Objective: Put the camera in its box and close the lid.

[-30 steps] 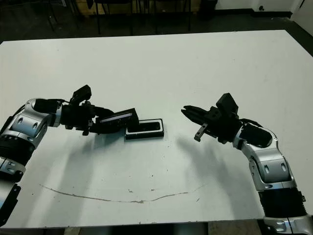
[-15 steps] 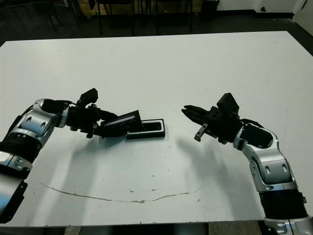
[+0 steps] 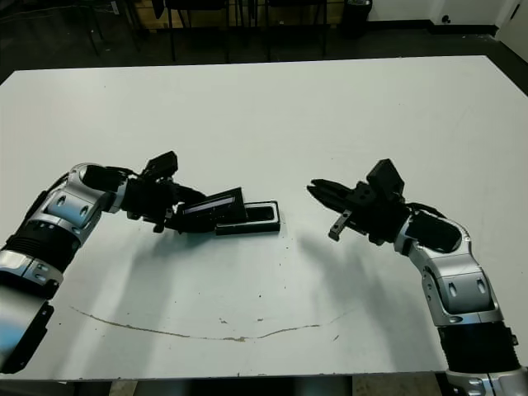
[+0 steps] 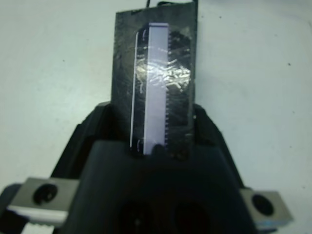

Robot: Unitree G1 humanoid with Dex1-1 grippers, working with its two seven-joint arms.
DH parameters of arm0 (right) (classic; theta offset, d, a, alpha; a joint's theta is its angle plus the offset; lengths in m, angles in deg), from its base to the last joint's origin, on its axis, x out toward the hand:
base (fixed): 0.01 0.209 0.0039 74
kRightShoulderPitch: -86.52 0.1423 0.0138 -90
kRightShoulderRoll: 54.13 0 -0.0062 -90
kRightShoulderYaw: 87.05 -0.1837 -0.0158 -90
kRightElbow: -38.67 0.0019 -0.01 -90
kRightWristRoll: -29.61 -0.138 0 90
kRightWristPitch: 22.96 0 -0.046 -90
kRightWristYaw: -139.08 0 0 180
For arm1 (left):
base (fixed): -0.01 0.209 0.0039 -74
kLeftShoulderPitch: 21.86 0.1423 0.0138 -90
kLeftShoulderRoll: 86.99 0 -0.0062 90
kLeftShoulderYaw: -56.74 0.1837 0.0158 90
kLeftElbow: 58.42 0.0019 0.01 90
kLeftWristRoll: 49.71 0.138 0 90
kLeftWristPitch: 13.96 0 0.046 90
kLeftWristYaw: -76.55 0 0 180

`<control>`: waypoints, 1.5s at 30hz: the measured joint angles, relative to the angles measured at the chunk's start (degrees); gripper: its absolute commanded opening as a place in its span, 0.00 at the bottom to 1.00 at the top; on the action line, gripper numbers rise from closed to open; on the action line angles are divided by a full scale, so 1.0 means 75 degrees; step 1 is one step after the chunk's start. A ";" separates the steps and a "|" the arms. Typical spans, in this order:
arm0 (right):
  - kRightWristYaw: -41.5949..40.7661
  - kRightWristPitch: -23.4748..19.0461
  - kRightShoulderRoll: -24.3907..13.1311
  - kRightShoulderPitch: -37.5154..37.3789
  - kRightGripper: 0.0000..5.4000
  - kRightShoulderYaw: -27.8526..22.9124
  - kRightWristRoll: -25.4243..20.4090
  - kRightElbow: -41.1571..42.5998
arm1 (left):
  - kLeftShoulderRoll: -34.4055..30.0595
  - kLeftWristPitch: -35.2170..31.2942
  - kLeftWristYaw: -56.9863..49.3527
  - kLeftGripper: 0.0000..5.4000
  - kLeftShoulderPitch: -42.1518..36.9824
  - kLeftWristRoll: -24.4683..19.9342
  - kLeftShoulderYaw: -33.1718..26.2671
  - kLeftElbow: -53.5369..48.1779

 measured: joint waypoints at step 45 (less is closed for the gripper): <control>0.0079 0.0042 -0.0016 -0.0083 0.00 -0.0082 0.0001 0.0087 | 0.0773 0.0235 -0.1487 0.48 -0.0257 0.1303 0.1238 -0.0475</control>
